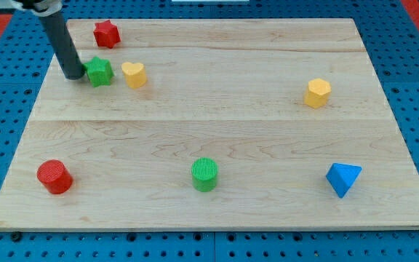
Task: Push the yellow heart away from the green star
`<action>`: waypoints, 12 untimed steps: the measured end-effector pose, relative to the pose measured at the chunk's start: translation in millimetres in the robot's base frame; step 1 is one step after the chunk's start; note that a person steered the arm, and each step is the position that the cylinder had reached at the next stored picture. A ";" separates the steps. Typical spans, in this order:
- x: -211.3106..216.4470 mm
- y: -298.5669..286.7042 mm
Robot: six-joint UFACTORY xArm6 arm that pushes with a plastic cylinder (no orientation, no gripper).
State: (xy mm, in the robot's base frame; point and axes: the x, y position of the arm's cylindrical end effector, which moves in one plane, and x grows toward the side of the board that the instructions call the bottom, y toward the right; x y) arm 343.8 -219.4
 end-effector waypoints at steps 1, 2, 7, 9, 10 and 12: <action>13.2 51.7; 39.2 18.8; -36.0 -31.9; -6.2 -2.3; 7.3 38.4; 7.3 93.5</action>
State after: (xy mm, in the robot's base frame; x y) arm 351.1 -125.9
